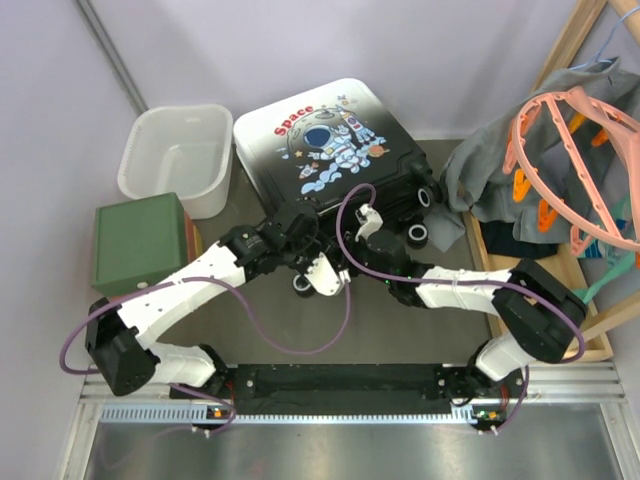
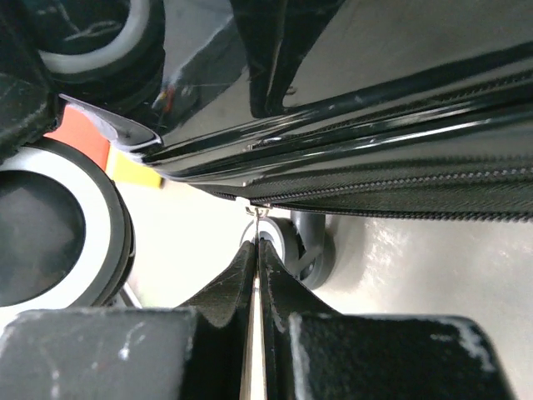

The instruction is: Open, take out, and arrange the luggage

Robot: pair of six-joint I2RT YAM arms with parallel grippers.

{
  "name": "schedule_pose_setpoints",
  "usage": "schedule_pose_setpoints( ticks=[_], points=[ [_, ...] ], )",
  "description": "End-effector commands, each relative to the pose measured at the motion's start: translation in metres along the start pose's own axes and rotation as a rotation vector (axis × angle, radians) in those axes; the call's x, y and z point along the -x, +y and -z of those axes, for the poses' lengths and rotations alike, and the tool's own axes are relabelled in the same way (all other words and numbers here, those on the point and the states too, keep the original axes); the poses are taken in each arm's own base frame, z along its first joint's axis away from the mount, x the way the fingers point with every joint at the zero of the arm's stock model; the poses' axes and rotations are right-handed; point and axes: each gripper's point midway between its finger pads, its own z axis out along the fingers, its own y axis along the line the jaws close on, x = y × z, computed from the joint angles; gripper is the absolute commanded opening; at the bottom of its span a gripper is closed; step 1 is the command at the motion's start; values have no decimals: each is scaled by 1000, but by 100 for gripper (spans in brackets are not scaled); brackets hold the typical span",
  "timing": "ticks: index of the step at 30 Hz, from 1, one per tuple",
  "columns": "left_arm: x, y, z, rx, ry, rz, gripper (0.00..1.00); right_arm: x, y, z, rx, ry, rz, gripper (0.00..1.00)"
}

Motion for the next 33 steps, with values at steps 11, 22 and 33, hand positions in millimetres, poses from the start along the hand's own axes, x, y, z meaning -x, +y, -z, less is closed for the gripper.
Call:
schedule_pose_setpoints(
  ticks=[11, 22, 33],
  points=[
    [60, 105, 40, 377, -195, 406, 0, 4, -10, 35, -23, -52, -39, 0],
    [57, 149, 42, 528, -172, 467, 0, 16, 13, 63, 11, -139, -102, 0],
    [48, 161, 35, 599, -159, 622, 0, 6, 31, 32, 50, -218, -319, 0]
  ],
)
